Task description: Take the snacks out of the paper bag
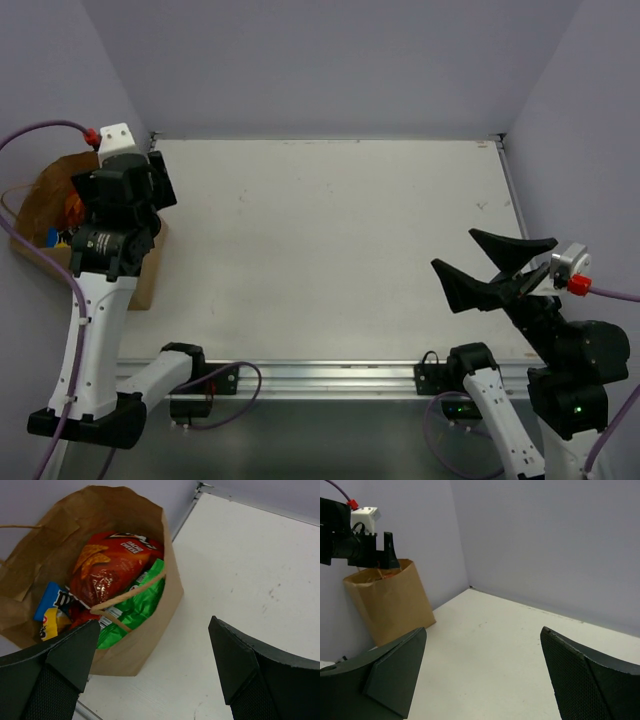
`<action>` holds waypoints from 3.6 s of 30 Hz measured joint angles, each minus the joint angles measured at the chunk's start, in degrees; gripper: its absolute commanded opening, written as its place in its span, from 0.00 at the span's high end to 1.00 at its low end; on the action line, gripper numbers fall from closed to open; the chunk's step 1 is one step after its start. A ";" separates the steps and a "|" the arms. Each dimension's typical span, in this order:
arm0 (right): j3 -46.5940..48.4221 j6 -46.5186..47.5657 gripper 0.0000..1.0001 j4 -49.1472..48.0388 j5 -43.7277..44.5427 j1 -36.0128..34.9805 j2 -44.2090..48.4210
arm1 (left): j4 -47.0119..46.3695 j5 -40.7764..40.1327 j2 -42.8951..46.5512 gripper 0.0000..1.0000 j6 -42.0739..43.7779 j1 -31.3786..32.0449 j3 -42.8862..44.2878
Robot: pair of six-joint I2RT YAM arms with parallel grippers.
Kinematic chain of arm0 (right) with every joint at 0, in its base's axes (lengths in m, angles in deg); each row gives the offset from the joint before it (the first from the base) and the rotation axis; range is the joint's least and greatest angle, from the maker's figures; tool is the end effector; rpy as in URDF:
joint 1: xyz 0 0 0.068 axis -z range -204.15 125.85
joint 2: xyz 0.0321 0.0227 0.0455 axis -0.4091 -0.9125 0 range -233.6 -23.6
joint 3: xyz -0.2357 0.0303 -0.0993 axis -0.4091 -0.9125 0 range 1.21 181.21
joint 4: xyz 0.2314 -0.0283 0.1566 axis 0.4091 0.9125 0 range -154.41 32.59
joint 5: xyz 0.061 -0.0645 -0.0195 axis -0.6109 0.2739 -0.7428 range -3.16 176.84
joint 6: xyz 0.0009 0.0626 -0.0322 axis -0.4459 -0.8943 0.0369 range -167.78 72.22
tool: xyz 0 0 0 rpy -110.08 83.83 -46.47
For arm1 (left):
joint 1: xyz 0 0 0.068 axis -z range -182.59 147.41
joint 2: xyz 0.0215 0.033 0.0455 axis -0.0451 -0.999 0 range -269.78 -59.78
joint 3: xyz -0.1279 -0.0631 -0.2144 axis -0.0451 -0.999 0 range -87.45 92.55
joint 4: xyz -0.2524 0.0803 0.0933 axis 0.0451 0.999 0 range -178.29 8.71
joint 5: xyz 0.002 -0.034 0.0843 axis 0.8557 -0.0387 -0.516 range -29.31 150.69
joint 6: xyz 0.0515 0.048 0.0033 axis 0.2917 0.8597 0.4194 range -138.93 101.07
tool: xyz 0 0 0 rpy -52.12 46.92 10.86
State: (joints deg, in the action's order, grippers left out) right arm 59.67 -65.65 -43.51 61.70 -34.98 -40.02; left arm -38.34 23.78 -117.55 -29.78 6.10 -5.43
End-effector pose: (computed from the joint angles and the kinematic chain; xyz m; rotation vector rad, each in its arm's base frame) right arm 0.0511 0.0347 0.4515 -0.3176 1.2281 0.6967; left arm 0.2162 0.0021 0.4350 -0.4358 1.8989 0.4237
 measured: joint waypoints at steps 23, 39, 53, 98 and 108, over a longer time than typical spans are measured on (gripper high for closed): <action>-3.52 -1.66 0.01 -1.36 -1.53 -3.04 3.50 | -1.01 2.58 1.60 0.01 -3.06 -6.05 -1.05; -5.90 1.70 0.01 0.66 -4.42 -8.00 5.40 | -2.47 5.05 -5.95 0.00 -1.55 -11.91 -2.99; -8.24 3.02 0.01 1.90 -4.63 -8.68 6.36 | -5.60 9.86 -8.35 0.44 -2.08 -15.06 -8.46; -4.98 6.58 0.01 8.20 0.20 -8.68 4.79 | -3.78 27.67 -22.12 0.88 -14.36 37.22 4.83; -2.64 7.63 0.01 10.82 2.25 -8.68 4.79 | -2.21 27.98 -22.88 0.28 -16.90 37.20 12.44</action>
State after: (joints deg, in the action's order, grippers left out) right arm 57.03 -58.02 -32.69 63.95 -43.66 -35.24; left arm -40.54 51.76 -140.44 -46.68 43.30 7.01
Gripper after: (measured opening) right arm 0.989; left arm 0.677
